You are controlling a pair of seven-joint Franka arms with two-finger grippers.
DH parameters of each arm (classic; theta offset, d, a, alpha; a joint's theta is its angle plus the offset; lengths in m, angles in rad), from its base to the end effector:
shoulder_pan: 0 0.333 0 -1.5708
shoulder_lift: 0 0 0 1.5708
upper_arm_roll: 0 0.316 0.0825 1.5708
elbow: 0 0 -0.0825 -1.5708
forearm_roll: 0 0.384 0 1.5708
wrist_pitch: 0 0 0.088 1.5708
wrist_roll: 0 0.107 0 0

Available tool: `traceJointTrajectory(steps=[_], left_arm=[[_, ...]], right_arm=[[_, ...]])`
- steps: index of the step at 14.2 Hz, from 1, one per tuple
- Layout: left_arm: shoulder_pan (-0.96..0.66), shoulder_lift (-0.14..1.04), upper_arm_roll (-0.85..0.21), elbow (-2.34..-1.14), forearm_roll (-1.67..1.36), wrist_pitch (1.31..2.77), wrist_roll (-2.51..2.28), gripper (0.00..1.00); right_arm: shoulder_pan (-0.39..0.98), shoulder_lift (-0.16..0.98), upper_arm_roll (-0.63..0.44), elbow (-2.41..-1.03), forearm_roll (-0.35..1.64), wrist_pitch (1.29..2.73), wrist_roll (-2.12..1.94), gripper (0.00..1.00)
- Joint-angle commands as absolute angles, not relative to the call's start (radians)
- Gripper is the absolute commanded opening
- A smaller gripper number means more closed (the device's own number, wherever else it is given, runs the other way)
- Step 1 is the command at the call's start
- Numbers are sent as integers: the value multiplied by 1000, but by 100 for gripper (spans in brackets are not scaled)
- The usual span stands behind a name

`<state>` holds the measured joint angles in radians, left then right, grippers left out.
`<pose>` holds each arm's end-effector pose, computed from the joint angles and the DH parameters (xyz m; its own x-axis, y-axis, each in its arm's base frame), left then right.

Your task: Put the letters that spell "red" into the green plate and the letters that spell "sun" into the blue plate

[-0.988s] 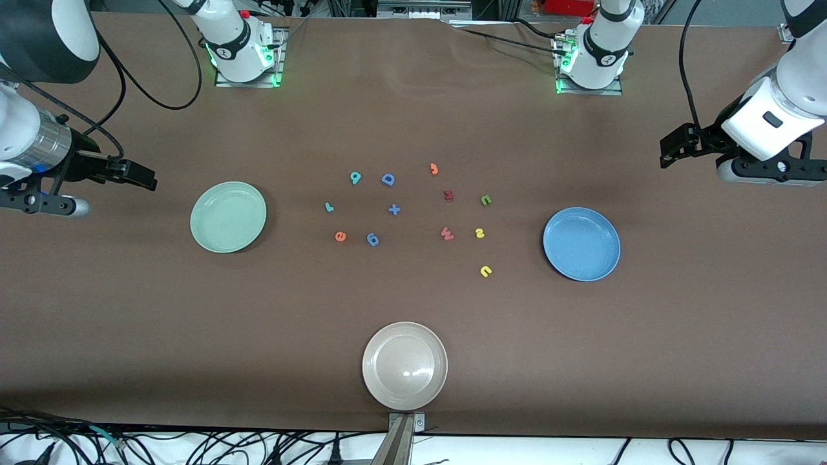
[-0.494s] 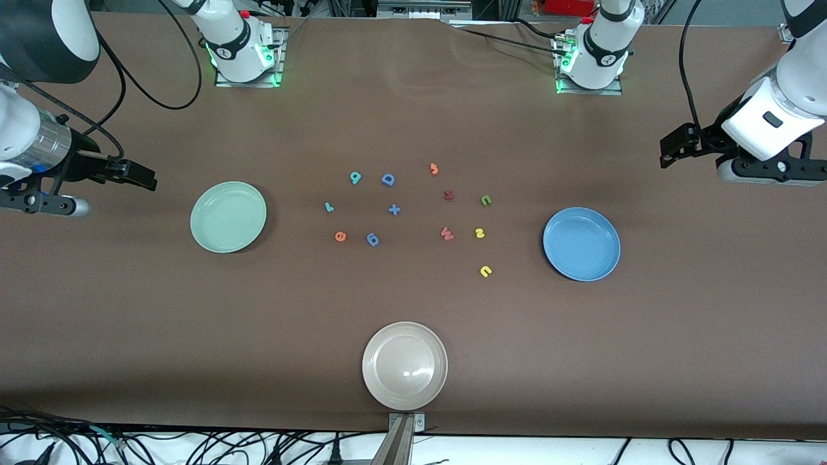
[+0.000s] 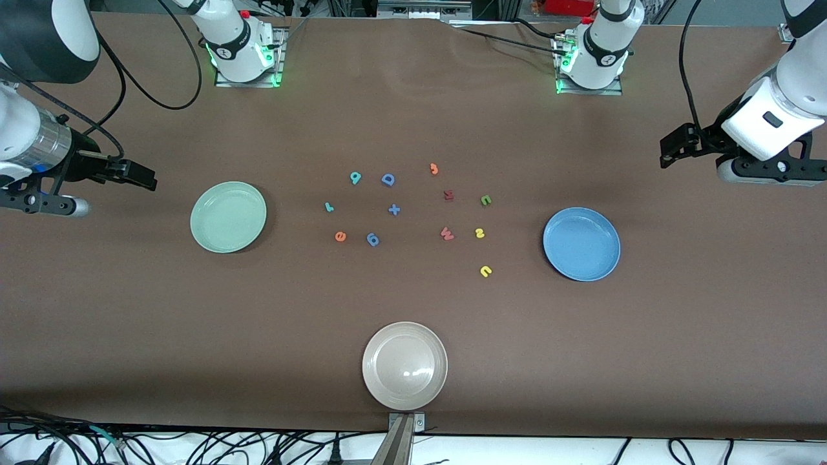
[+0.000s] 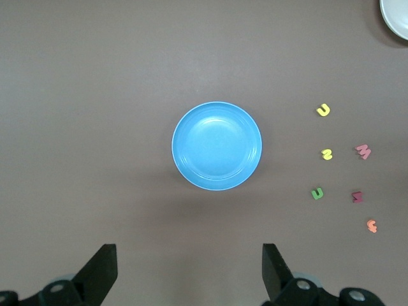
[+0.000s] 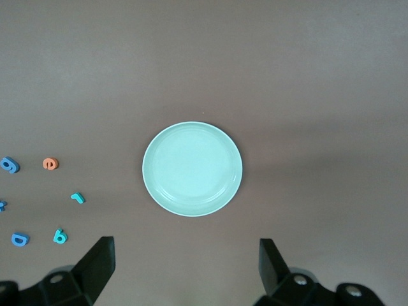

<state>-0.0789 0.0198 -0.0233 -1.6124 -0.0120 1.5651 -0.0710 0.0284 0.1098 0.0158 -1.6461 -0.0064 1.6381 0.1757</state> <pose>0.5547 -0.0581 0.5934 0.9972 -0.0311 -0.0678 -0.0306 -0.9995 0.0076 0.5835 0.0248 0.5319 0.9847 -0.1309 -0.1149 -0.1288 -0.9913 0.0250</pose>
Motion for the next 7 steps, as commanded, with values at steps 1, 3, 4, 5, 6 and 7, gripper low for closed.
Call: traceJointTrajectory(steps=[1, 3, 4, 5, 6, 7], left_arm=[[-75, 31, -29, -1583, 6, 1540, -78, 100], [-75, 31, -29, -1583, 6, 1539, -78, 100], [-75, 31, -29, -1583, 6, 1539, -78, 100], [-75, 31, -29, -1585, 6, 1539, -78, 100], [-75, 31, -29, -1583, 6, 1539, -78, 100], [-75, 31, -29, -1585, 6, 1539, -78, 100]], right_arm=[[29, 114, 15, -1626, -14, 1621, 166, 100], [29, 114, 17, -1626, -14, 1620, 166, 100], [29, 114, 15, -1626, -14, 1620, 166, 100], [29, 114, 15, -1626, -14, 1621, 167, 100], [29, 114, 15, -1626, -14, 1621, 167, 100], [29, 114, 15, -1626, -14, 1620, 167, 100]])
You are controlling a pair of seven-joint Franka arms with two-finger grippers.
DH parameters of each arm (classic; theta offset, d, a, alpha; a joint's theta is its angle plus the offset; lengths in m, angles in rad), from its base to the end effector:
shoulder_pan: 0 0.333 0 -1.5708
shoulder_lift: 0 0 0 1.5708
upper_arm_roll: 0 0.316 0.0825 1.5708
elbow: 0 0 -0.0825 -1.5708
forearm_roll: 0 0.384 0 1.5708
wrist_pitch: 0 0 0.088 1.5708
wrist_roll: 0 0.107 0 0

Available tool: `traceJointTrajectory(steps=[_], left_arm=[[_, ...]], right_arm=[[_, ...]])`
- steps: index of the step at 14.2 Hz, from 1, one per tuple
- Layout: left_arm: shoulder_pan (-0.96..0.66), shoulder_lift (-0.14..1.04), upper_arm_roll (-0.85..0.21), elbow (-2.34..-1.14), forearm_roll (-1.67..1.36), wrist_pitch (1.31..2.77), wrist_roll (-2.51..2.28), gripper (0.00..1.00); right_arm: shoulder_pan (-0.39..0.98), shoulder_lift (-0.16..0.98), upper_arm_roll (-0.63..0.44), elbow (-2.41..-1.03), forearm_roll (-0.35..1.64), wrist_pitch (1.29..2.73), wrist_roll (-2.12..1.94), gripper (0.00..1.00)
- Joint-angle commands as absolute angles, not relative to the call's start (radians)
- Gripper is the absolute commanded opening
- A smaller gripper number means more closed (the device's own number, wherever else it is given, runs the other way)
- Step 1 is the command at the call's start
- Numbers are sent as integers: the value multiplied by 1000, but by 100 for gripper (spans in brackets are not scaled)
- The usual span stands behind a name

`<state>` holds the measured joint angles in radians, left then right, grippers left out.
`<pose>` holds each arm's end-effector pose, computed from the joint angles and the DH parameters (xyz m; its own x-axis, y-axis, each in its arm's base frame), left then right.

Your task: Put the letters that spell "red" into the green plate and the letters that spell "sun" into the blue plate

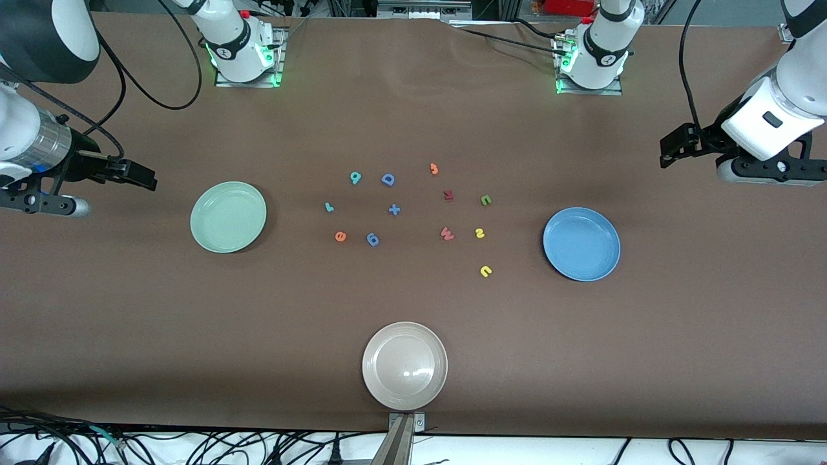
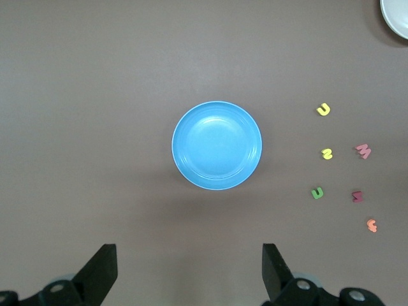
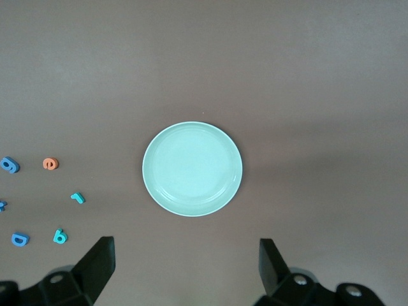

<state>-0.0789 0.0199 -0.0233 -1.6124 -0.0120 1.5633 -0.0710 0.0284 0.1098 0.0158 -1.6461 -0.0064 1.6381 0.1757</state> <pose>0.5545 -0.0580 0.5932 0.9971 -0.0311 -0.0696 -0.0306 -0.9995 0.0075 0.5835 0.0248 0.5319 0.9847 -0.1309 -0.1149 -0.1288 -0.9913 0.0250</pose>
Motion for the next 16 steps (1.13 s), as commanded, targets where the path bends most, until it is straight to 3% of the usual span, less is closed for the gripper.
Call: traceJointTrajectory(steps=[1, 16], left_arm=[[-75, 31, -29, -1583, 6, 1539, -78, 100], [-75, 31, -29, -1585, 6, 1539, -78, 100]], right_arm=[[29, 114, 15, -1626, -14, 1621, 167, 100], [32, 115, 18, -1612, -21, 1620, 169, 100]])
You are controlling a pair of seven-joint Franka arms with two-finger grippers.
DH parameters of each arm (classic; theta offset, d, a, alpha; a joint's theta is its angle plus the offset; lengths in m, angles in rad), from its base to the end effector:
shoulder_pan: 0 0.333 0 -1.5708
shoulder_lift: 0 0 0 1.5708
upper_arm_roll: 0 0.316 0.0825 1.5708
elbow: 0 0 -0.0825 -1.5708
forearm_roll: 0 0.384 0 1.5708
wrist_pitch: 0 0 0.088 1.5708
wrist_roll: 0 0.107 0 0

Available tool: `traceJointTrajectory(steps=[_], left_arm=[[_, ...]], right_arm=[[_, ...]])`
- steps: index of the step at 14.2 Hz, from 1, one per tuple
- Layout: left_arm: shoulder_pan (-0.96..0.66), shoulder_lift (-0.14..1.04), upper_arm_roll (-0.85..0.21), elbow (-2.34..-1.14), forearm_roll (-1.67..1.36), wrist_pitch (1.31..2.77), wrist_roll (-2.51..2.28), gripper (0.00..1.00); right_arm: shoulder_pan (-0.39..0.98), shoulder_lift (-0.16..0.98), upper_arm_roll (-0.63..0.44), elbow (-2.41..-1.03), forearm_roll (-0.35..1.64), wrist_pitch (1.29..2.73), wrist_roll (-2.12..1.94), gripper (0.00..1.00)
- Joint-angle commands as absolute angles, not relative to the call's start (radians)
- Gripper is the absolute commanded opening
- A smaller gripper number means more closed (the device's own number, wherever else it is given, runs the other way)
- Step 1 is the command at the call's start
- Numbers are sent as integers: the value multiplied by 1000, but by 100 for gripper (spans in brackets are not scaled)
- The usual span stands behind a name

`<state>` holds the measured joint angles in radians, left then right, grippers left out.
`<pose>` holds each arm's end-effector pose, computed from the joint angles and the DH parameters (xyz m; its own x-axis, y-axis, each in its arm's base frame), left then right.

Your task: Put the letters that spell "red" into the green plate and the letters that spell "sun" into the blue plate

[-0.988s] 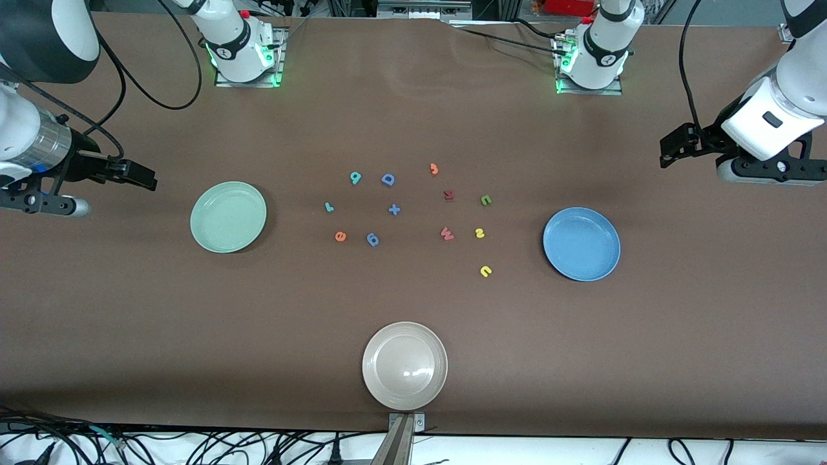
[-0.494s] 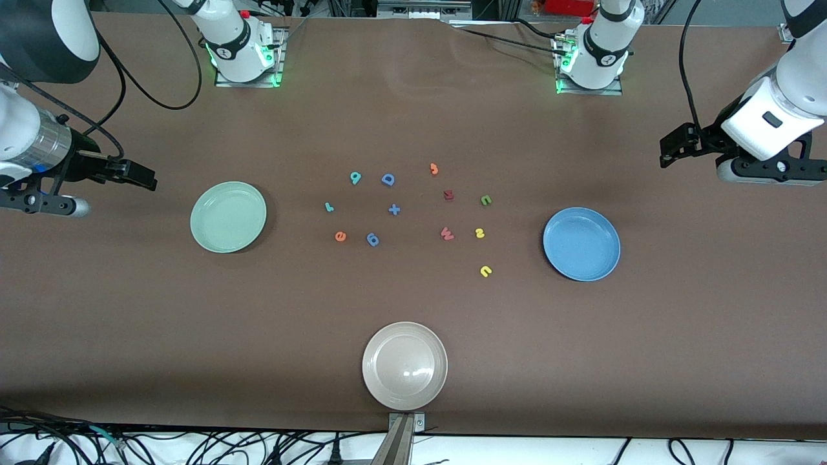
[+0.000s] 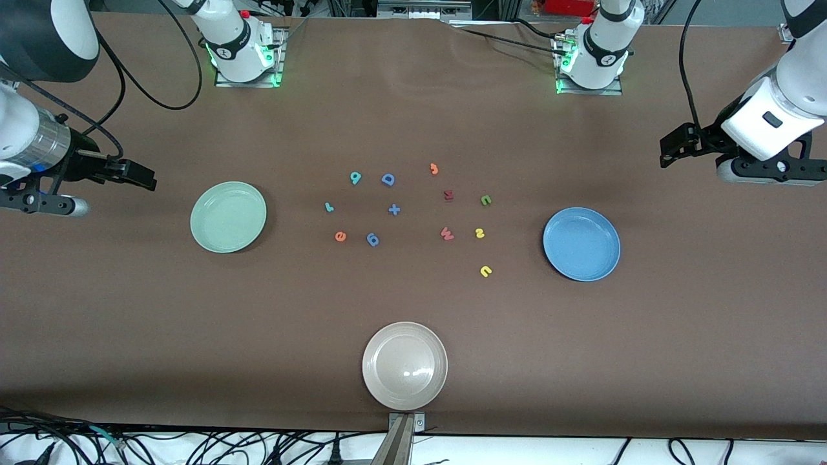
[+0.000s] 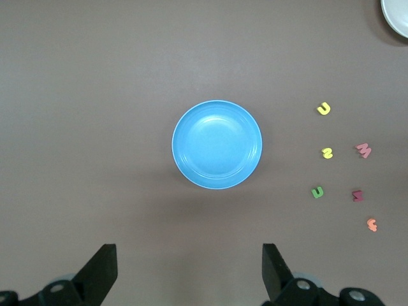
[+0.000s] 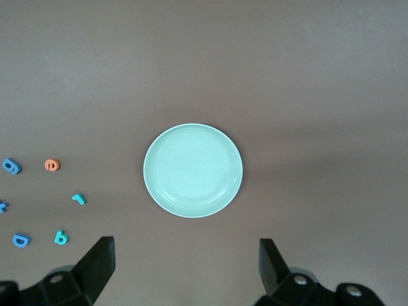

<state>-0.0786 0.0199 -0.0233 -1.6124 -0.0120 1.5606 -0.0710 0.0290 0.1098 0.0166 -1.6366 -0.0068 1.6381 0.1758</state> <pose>0.5542 -0.0578 0.5930 0.9969 -0.0308 -0.0723 -0.0303 -0.9995 0.0073 0.5845 0.0256 0.5363 0.9859 -0.1295 -0.1056 -0.1277 -0.9915 0.0237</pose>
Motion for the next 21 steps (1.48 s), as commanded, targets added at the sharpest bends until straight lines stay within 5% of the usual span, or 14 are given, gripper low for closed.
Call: traceJointTrajectory(steps=[1, 21], left_arm=[[-75, 31, -29, -1585, 6, 1539, -78, 100], [-77, 31, -29, -1585, 6, 1537, -78, 100]], right_arm=[[32, 115, 18, -1612, -20, 1620, 169, 100], [32, 115, 23, -1614, -25, 1592, 172, 100]])
